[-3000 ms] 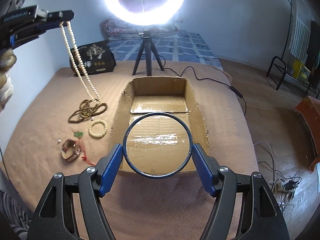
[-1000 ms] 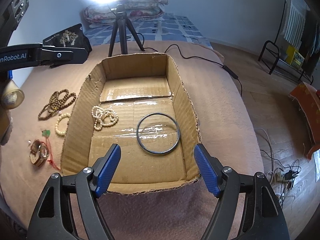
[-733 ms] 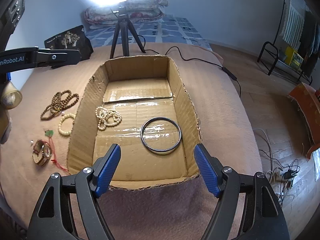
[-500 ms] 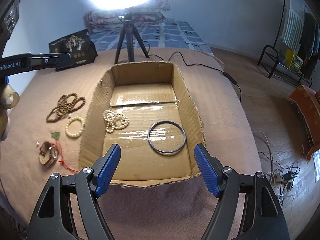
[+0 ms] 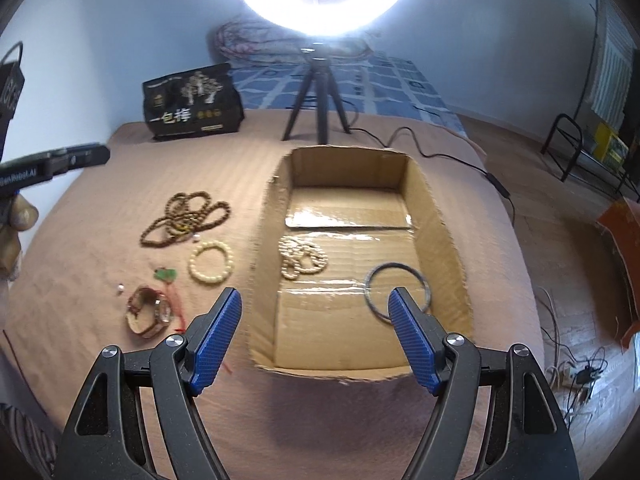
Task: Organize jewelry
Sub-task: 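Move the left tool to the pearl earring while the right tool approaches the red-strap watch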
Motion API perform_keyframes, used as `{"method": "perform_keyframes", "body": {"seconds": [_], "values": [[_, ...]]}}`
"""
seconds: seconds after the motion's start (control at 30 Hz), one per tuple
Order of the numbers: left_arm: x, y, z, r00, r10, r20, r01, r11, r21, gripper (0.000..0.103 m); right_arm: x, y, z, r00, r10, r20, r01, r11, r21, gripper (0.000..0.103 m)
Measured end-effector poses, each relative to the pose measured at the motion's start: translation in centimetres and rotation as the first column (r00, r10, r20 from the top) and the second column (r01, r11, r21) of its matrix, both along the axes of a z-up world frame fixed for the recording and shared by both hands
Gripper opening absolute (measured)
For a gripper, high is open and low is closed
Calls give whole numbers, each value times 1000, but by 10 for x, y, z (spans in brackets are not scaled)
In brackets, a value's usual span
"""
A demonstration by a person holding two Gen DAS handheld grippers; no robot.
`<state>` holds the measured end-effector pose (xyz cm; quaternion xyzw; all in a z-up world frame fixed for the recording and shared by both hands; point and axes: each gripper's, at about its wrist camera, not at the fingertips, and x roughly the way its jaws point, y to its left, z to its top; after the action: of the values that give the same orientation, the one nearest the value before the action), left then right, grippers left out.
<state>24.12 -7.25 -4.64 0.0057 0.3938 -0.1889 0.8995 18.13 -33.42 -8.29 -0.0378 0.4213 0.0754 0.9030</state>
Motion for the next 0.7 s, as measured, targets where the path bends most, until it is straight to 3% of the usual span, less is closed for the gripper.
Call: {"method": "perform_keyframes", "body": {"seconds": [0.37, 0.7], "values": [[-31, 36, -55, 996, 2, -89, 1, 1000, 24, 33, 15, 54, -10, 986, 149, -77, -143, 987, 78, 76], [-46, 39, -93, 986, -27, -164, 29, 1000, 10, 33, 34, 90, -36, 960, 222, -171, -197, 969, 152, 74]]}}
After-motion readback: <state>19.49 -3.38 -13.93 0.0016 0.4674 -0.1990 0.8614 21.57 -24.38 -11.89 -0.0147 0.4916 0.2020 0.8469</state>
